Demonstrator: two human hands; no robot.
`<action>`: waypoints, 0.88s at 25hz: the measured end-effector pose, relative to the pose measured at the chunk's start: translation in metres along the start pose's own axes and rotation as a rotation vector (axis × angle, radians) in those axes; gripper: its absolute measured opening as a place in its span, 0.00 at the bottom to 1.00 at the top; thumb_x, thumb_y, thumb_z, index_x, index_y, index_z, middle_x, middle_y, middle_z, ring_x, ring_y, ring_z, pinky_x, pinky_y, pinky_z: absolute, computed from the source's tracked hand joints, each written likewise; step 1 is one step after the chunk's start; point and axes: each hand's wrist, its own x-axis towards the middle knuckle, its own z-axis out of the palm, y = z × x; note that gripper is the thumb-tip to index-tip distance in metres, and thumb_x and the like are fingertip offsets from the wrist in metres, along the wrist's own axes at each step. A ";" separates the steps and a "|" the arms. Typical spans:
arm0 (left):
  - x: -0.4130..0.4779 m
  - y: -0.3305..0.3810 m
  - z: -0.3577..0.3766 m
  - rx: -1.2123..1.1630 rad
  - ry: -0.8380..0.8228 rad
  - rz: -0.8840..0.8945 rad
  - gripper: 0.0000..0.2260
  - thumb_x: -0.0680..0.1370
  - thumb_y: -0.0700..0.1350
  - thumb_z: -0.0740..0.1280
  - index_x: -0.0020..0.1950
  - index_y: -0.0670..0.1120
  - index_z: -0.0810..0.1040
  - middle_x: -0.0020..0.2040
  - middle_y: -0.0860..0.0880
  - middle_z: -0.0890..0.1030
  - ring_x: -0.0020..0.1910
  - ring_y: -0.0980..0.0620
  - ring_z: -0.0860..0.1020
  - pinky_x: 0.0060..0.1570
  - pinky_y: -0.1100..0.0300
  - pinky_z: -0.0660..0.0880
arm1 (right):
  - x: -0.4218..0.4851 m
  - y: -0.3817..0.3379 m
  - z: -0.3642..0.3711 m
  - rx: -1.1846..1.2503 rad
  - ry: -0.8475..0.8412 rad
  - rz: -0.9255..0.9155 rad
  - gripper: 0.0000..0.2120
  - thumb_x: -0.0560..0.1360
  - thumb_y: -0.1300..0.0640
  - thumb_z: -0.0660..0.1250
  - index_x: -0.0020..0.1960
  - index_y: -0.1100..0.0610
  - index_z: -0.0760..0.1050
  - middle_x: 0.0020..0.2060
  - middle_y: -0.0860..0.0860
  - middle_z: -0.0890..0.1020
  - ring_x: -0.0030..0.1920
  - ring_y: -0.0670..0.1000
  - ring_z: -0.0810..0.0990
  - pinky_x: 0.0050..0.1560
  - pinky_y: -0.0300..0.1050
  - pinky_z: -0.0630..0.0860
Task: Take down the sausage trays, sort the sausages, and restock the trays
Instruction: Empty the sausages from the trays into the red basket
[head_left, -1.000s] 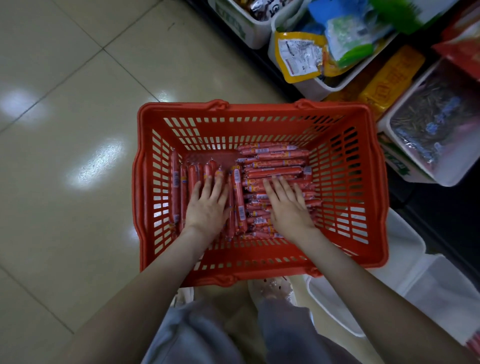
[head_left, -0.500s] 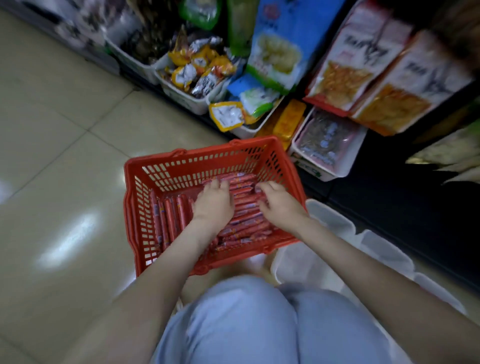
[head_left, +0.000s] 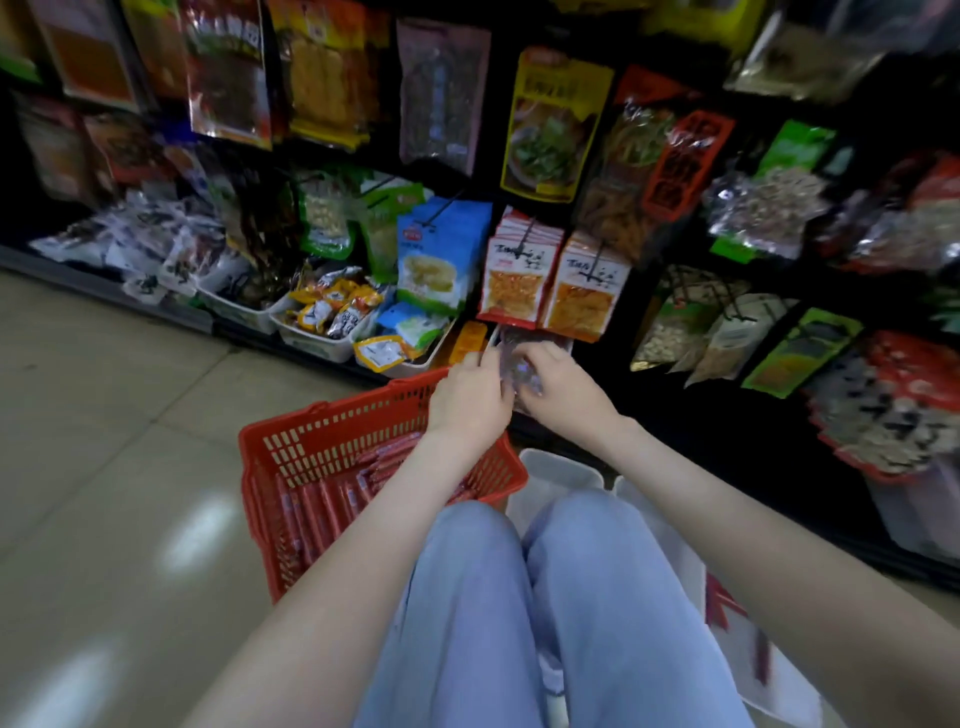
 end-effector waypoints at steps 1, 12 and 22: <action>-0.002 0.007 -0.004 -0.012 0.017 0.029 0.17 0.81 0.48 0.58 0.68 0.44 0.67 0.62 0.42 0.73 0.58 0.40 0.73 0.50 0.47 0.74 | -0.006 -0.002 -0.006 -0.019 0.013 -0.002 0.19 0.73 0.61 0.65 0.64 0.62 0.70 0.58 0.58 0.75 0.62 0.57 0.72 0.62 0.50 0.69; 0.003 0.087 0.050 -0.070 -0.162 0.220 0.17 0.81 0.48 0.58 0.69 0.44 0.67 0.61 0.41 0.74 0.58 0.40 0.74 0.49 0.49 0.73 | -0.071 0.070 -0.057 -0.076 0.013 0.244 0.18 0.77 0.57 0.64 0.66 0.59 0.70 0.59 0.54 0.75 0.62 0.52 0.72 0.63 0.46 0.69; 0.043 0.163 0.284 0.071 -0.667 0.268 0.19 0.81 0.46 0.56 0.72 0.45 0.63 0.67 0.42 0.69 0.64 0.41 0.70 0.56 0.51 0.70 | -0.217 0.318 -0.005 0.047 0.004 0.981 0.18 0.77 0.59 0.62 0.65 0.62 0.69 0.59 0.59 0.75 0.59 0.60 0.73 0.57 0.49 0.70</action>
